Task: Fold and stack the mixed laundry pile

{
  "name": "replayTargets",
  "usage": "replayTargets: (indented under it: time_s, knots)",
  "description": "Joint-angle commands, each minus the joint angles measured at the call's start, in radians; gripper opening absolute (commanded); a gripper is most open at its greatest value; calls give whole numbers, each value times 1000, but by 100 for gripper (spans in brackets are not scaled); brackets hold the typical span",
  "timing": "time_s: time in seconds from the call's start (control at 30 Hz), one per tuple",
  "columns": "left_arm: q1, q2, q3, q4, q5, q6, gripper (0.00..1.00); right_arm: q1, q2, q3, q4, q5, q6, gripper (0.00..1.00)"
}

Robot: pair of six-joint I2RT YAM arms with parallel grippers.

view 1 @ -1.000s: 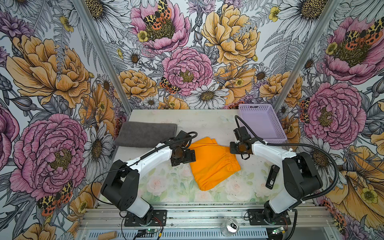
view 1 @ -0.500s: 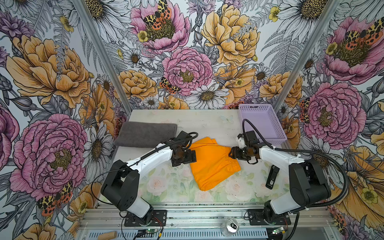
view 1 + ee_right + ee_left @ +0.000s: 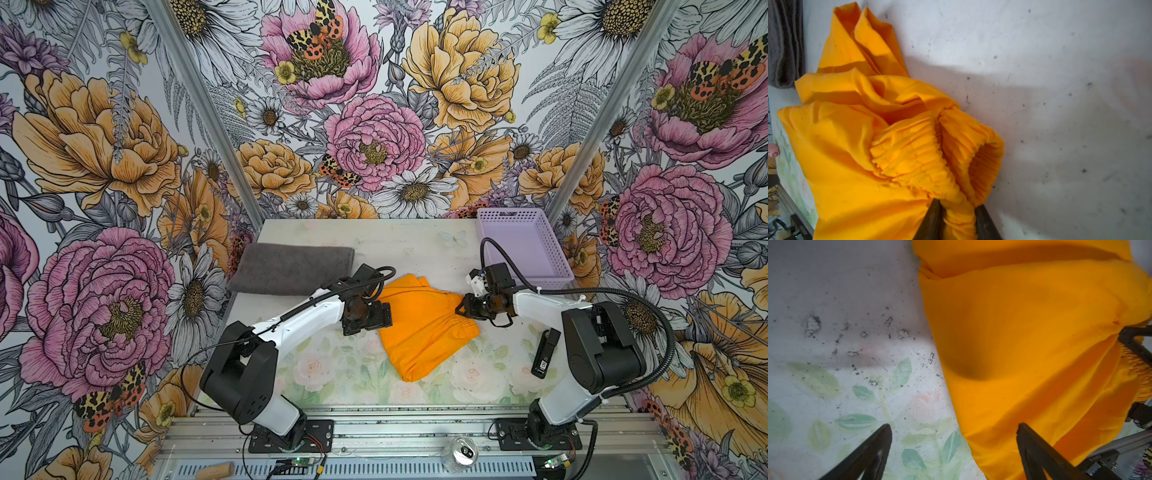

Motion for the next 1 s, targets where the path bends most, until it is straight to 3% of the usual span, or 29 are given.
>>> replayTargets:
  time_s: [0.0,0.07,0.5,0.77,0.97]
  knots:
    - [3,-23,-5,17,5,1,95,0,-10,26,28,-34,-13,4]
    - [2,-19,-2,17,7,4,95,-1,-30,30,20,-45,-14,0]
    - [9,-18,-3,19,10,9,95,24,-163,207,-189,-72,-78,0]
    - [12,-15,-3,18,13,13,95,51,-1,347,-213,-57,-143,0]
    - [13,-34,-20,17,17,9,95,37,117,351,-230,-22,-161,0]
